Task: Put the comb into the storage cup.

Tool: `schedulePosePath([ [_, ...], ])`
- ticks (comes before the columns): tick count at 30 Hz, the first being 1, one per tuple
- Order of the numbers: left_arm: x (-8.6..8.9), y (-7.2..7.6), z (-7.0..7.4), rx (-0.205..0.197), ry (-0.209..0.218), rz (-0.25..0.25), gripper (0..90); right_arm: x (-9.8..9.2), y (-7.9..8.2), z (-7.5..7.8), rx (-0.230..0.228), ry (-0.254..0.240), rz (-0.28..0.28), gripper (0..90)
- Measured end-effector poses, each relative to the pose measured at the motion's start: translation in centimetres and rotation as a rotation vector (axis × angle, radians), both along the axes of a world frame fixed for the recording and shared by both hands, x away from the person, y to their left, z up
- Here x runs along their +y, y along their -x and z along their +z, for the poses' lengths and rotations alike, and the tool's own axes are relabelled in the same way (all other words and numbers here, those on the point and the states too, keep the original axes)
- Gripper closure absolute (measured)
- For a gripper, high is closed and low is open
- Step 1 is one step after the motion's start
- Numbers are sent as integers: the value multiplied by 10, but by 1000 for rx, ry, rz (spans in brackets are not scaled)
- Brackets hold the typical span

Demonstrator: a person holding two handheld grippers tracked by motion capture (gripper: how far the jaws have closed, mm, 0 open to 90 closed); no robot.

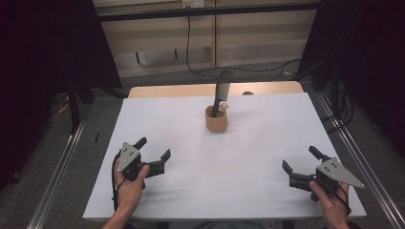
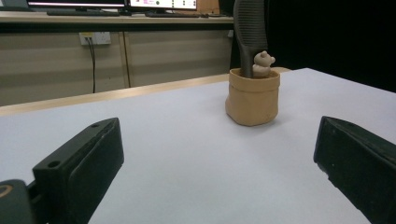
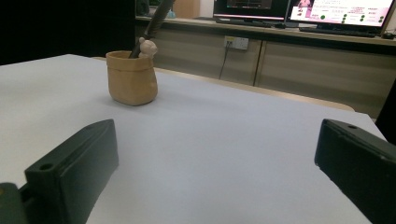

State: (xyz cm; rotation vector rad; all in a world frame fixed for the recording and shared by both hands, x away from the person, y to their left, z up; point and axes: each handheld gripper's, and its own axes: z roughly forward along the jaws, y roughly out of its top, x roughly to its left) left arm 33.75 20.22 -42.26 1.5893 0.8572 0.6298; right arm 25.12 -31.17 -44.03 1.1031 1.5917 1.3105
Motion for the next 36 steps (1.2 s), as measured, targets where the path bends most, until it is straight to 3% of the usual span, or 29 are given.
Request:
schedulePosePath([
  [2,5,4,1,-4,25,2,16,0,0,0,0,-1,-2,0],
  [5,10,9,0,-5,-14,13,16,0,-1,0,2,2,-2,0],
  [7,13,12,-2,10,2,19,16,0,-1,0,3,4,-2,0],
  [11,19,17,-4,27,-20,40,18,0,0,0,2,0,-5,0],
  [17,30,25,-4,19,-20,74,19,0,-1,0,5,1,-6,0],
  [21,33,30,-9,30,-41,90,19,-1,-1,0,5,2,-12,0],
  [25,35,35,-9,18,-73,105,19,0,-1,0,6,0,-10,0],
  [30,37,38,-12,16,-49,104,19,-1,-1,-1,6,3,-9,0],
  [33,39,36,-12,21,-22,77,19,-1,-1,-1,8,1,-7,0],
  [36,41,37,-11,6,-13,102,19,-1,-2,-1,5,0,-9,0],
])
